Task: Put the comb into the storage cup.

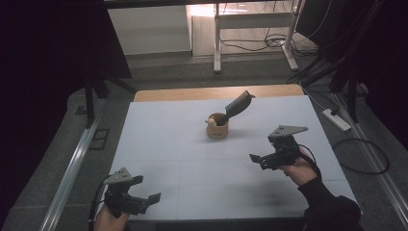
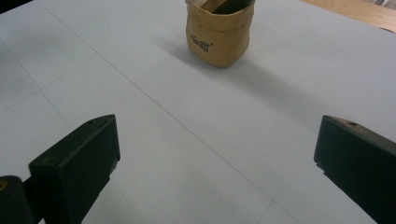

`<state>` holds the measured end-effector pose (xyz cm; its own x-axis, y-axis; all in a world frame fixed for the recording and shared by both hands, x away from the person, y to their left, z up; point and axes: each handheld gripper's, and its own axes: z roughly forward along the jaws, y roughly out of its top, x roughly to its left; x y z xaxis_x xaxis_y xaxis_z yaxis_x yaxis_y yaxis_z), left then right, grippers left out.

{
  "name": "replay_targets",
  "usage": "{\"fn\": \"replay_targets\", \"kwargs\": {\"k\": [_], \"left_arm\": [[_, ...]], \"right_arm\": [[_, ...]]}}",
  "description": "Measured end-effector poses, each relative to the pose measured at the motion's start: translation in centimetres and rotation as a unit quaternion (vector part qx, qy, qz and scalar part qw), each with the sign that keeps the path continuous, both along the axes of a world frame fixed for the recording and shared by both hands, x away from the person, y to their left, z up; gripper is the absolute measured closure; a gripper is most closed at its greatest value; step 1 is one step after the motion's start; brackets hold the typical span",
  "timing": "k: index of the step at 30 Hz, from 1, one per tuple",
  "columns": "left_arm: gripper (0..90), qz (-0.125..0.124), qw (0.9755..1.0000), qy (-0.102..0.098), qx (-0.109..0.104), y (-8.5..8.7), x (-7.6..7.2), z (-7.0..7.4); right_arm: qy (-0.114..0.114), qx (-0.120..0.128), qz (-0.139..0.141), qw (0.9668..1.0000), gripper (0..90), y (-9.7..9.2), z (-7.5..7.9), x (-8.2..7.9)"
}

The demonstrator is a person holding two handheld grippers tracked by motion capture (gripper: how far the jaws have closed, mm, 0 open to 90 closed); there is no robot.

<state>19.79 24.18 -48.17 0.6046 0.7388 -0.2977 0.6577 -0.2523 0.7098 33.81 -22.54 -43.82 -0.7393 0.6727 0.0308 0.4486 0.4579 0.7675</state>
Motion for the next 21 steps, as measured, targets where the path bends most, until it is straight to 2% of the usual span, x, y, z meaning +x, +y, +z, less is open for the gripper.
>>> {"fn": "replay_targets", "kwargs": {"k": [21], "left_arm": [[0.3,0.0,1.0,0.0,0.0,0.0,0.0,0.0]], "right_arm": [[-0.001,0.006,-0.013,0.9999,0.0,-2.7,-0.4,-1.7]]}}
